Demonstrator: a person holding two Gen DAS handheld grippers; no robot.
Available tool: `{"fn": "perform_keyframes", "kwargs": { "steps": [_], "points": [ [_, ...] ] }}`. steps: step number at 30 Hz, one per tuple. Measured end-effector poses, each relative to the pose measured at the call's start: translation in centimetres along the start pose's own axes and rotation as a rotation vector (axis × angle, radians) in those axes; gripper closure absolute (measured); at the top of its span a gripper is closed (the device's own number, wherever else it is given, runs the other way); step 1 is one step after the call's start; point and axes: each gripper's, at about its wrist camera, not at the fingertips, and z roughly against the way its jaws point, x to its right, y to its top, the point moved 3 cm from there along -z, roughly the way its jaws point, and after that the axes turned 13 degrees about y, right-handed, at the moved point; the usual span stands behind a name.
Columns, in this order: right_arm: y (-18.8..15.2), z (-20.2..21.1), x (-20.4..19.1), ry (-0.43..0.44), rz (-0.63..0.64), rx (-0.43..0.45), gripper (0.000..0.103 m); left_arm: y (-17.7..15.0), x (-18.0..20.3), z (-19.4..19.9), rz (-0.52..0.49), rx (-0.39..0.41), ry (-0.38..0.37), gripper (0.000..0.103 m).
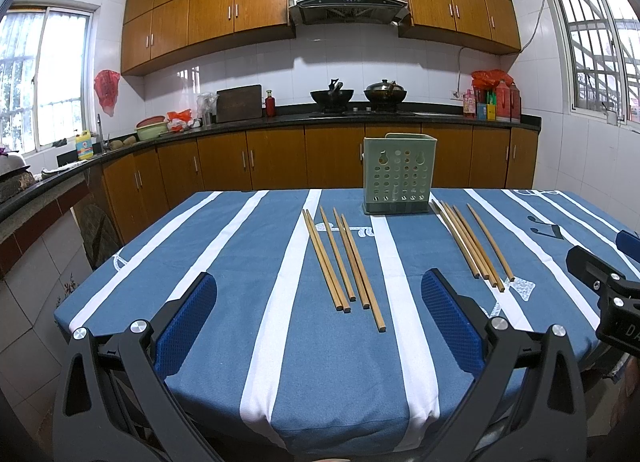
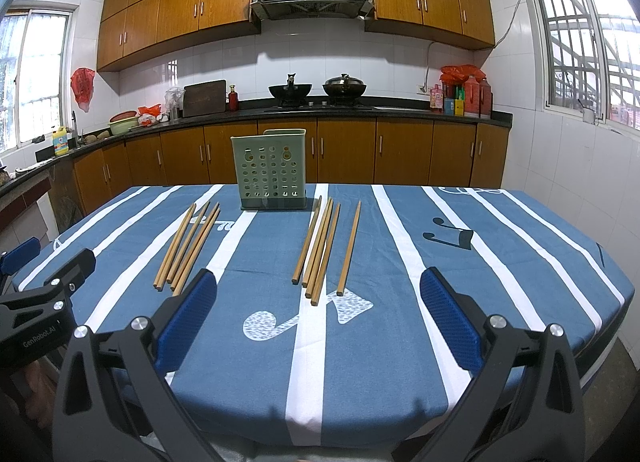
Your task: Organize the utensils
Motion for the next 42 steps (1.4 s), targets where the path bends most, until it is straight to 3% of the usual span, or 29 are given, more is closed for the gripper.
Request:
{"fn": "perform_keyframes", "kwargs": {
  "steps": [29, 36, 42],
  "points": [
    [-0.2, -1.2, 0.4, -0.005, -0.018, -0.036, 0.004, -0.9, 0.7, -1.5, -0.011, -0.031, 0.004, 0.002],
    [-0.7, -3.6, 2.0, -0.031, -0.066, -0.119, 0.004, -0.8, 0.1, -3.9, -0.013, -0.103, 0.025, 0.002],
    [-0.5, -7.5, 4.3, -0.032, -0.156, -0.228, 0.004, -0.8, -1.7, -8.1, 0.019, -0.241, 0.023, 0.002]
  ]
}}
